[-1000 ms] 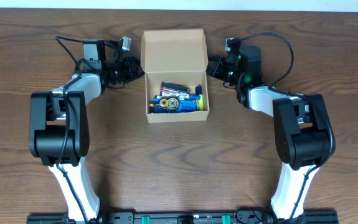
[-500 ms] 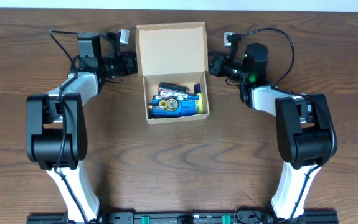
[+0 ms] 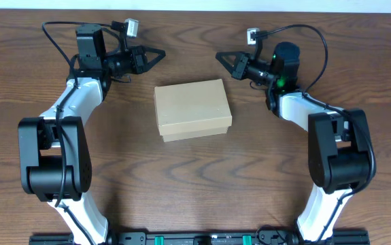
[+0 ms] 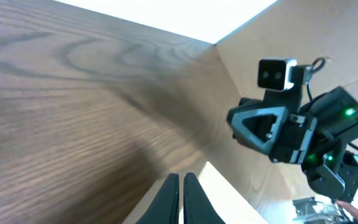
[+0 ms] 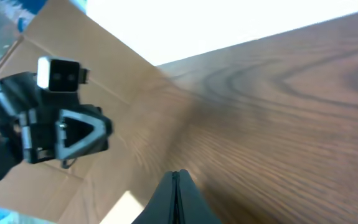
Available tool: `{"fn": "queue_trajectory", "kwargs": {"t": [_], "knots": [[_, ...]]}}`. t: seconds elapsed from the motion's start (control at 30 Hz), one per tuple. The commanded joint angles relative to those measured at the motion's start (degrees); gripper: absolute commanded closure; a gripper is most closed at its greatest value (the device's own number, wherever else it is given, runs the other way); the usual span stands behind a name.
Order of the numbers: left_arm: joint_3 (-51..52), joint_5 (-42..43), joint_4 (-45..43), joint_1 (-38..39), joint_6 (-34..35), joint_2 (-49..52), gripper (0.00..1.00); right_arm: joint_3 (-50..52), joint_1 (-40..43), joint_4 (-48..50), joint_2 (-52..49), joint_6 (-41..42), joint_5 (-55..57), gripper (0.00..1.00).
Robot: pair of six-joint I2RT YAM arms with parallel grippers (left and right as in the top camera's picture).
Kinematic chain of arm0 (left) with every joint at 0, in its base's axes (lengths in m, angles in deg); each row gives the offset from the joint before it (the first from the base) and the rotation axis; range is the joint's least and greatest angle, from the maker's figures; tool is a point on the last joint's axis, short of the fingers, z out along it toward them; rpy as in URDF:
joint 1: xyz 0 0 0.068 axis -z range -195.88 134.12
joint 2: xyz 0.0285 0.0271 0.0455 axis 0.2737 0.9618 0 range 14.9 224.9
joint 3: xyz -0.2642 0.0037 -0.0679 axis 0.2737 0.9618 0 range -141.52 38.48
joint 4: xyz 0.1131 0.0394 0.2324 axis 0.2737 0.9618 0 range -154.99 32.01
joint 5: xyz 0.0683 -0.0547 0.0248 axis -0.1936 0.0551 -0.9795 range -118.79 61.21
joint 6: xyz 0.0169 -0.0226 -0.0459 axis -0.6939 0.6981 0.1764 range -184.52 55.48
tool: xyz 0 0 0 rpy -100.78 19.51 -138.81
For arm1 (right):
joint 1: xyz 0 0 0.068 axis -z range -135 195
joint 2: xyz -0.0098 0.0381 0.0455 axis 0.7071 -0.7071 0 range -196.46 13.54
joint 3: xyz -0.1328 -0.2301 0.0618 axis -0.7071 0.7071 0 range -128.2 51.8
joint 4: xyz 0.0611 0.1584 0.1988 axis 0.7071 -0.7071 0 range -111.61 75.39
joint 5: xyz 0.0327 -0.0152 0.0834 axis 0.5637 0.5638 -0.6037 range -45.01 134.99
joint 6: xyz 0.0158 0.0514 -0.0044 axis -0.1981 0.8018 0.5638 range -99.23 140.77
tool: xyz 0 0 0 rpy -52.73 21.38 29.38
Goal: Pack container
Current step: 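Bring both grippers inward against the left and right box sides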
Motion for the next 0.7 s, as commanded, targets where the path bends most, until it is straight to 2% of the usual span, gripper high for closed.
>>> {"fn": "queue_trajectory", "kwargs": {"t": [0.0,0.13,0.23,0.43,0.67], "knots": [[-1.5,3.2,1.5,0.1,-1.2,-1.4,0.94,0.0,0.5,-0.3,2.9,-1.6,-3.9,0.99],[-1.5,3.3,9.3,0.1,-3.7,-2.8,0.94,0.0,0.5,-4.7,5.4,-2.6,-6.5,0.99],[-1.5,2.0,17.9,0.2,-9.9,-5.9,0.94,0.0,0.5,-14.7,8.9,-8.8,-5.5,0.99],[-1.5,-10.0,39.0,1.1,-25.0,-17.0,0.94,0.0,-0.6,-41.8,19.9,-23.9,7.2,0.99],[-1.2,-20.9,59.6,5.5,-34.5,-25.3,0.94,0.1,-4.7,-60.0,31.1,-31.6,20.7,0.99]]}}
